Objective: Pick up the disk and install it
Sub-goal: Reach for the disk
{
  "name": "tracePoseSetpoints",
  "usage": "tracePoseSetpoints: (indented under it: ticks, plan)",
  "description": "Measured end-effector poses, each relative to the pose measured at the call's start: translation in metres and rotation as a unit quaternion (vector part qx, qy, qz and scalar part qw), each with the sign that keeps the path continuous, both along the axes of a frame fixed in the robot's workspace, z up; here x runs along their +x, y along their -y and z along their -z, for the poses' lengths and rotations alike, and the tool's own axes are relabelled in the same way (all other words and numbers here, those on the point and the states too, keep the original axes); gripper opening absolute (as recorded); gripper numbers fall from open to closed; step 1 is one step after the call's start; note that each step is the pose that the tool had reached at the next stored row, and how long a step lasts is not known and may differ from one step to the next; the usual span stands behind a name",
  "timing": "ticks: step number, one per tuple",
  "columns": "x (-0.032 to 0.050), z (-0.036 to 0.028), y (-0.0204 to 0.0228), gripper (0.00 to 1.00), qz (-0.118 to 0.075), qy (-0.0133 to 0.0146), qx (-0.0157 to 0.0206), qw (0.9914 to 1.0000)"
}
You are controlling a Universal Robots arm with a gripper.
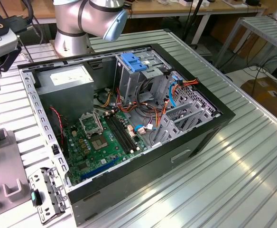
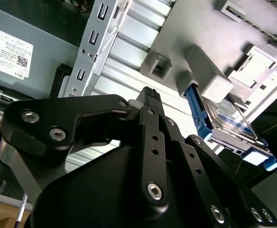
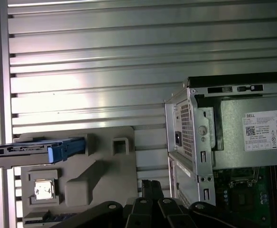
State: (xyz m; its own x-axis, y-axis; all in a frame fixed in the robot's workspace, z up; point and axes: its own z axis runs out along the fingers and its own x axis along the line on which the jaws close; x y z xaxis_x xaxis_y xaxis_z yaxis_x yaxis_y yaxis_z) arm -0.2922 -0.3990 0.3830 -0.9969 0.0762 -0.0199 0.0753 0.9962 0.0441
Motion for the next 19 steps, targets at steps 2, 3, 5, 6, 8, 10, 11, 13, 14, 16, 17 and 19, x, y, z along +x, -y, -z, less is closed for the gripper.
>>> tracePoseSetpoints:
  ticks: [2,3,5,6,8,10,11,13,14,16,17,19]
  plan:
    - [-0.0032,0.0001,0.0,0.11,0.0,-0.0001,-0.0001,1.0]
    - [-0.0045,0.0002,0.0,0.11,0.0,-0.0001,0.0,1.0]
    - [-0.0068,0.0003,0.0,0.11,0.0,-0.0001,-0.0001,1.0]
    - [-0.008,0.0004,0.0,0.11,0.0,0.0,-0.0001,1.0]
    - [-0.0104,0.0005,0.0,0.11,0.0,0.0,0.0,1.0]
    - [-0.0137,0.0007,0.0,0.11,0.0,0.0,0.0,1.0]
    - [-0.015,0.0008,0.0,0.11,0.0,0.0,0.0,1.0]
    - [-0.0174,0.0009,0.0,0.11,0.0,-0.0001,-0.0001,1.0]
    - [-0.0186,0.001,0.0,0.11,0.0,0.0,0.0,1.0]
    - [-0.0218,0.0011,0.0,0.11,0.0,0.0,0.0,1.0]
    - [-0.0232,0.0012,0.0,0.11,0.0,-0.0001,0.0,1.0]
    - [-0.0257,0.0013,0.0,0.11,0.0,-0.0001,-0.0001,1.0]
